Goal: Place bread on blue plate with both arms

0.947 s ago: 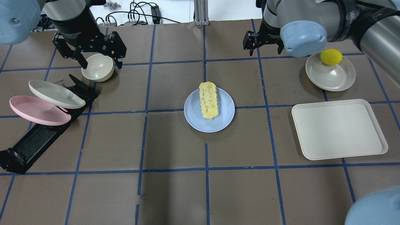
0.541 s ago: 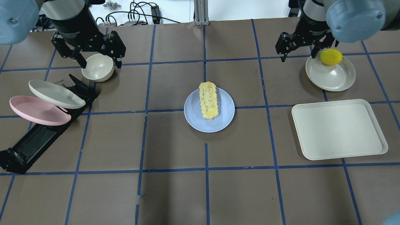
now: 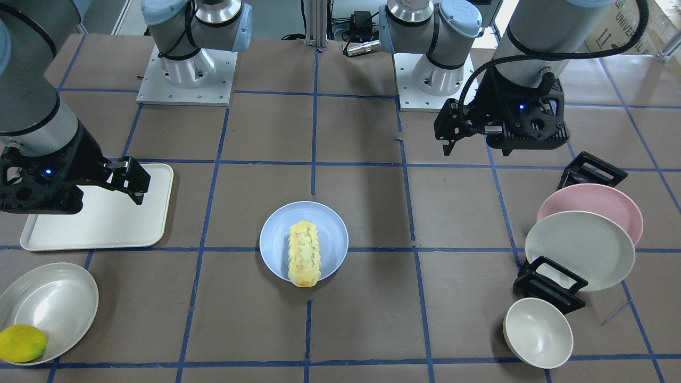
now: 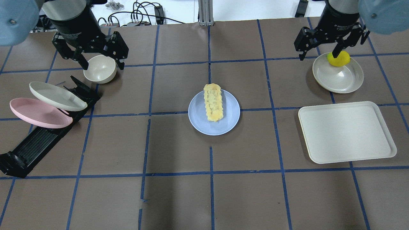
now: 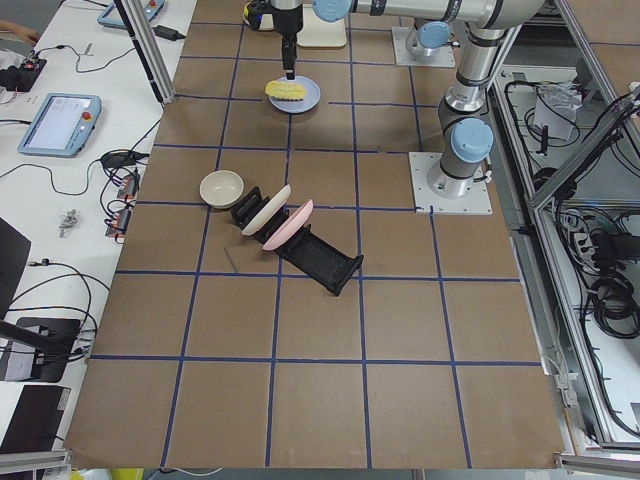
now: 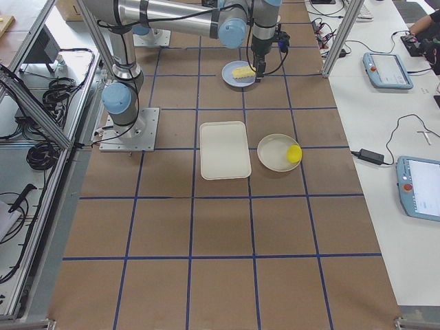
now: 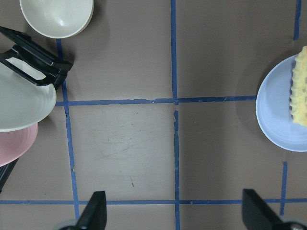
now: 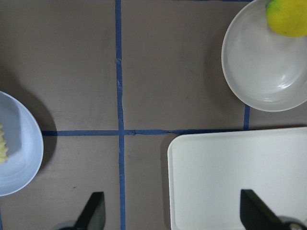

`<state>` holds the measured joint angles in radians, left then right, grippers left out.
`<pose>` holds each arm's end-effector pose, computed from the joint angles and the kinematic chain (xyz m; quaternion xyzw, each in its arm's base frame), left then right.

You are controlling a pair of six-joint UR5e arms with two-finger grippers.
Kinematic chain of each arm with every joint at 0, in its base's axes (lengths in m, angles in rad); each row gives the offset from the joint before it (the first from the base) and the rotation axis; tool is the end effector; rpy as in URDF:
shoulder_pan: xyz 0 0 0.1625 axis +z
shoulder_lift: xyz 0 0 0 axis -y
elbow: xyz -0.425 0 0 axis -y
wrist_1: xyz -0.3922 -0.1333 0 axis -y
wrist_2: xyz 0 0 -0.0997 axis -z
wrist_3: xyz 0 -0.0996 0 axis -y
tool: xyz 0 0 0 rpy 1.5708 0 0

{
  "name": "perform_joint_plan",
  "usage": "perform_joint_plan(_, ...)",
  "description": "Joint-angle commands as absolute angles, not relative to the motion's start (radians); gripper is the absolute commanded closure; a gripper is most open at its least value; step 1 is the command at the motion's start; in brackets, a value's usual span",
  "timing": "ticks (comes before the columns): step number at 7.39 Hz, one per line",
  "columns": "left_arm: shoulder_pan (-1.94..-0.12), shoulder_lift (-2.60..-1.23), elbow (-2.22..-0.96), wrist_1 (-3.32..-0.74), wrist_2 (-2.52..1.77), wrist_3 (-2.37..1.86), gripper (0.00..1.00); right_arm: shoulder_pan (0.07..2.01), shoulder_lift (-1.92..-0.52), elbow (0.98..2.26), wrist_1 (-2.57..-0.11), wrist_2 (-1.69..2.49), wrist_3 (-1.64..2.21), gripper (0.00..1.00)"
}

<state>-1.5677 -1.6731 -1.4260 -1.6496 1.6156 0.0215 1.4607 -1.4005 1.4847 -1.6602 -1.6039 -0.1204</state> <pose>-0.1272 -0.5317 0.4989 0.0096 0.9995 0.0184 0.0222 0.0674 -0.5739 0.4493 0.0051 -0.9998 0.0007 0.0167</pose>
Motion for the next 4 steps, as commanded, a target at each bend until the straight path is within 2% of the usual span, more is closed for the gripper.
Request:
perform_joint_plan(1, -1.568, -1.663, -1.425, -1.649, 1.614, 0.021, 0.0, 1.457, -1.402, 1.482, -1.664, -1.6, -0.12, 0.0)
perform_joint_plan(4, -1.568, -1.66, -1.425, -1.649, 1.615, 0.021, 0.0, 1.456, -1.397, 1.48, -1.663, -1.605, -0.117, 0.0)
